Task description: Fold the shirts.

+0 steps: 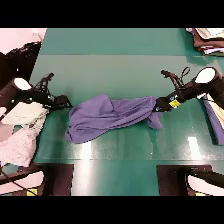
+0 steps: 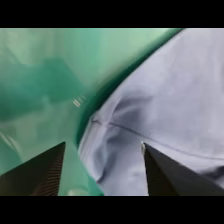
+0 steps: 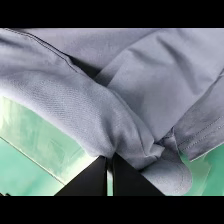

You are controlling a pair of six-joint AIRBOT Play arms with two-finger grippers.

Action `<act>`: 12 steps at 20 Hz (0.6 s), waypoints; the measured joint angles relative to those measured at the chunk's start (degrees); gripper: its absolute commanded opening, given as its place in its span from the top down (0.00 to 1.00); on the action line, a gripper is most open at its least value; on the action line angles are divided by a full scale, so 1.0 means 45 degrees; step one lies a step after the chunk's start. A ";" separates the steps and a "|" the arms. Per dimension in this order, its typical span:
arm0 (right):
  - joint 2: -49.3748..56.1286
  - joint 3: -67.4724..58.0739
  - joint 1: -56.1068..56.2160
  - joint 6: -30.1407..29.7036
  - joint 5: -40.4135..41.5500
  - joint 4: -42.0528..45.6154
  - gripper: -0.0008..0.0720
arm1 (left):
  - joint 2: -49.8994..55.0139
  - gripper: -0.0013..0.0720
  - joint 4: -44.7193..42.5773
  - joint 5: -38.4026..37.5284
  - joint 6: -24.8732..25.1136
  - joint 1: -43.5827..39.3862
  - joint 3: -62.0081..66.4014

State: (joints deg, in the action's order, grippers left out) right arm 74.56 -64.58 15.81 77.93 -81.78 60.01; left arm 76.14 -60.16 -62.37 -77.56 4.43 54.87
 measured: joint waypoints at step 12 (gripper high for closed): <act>0.0005 -0.0121 -0.0029 0.0000 0.0223 0.0005 0.97 | 0.1520 0.95 0.1054 -0.0194 0.0510 0.0083 0.0107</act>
State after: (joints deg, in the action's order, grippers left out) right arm 74.59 -65.12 15.68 77.93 -80.77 60.03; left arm 82.98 -55.42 -63.24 -75.26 4.80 55.35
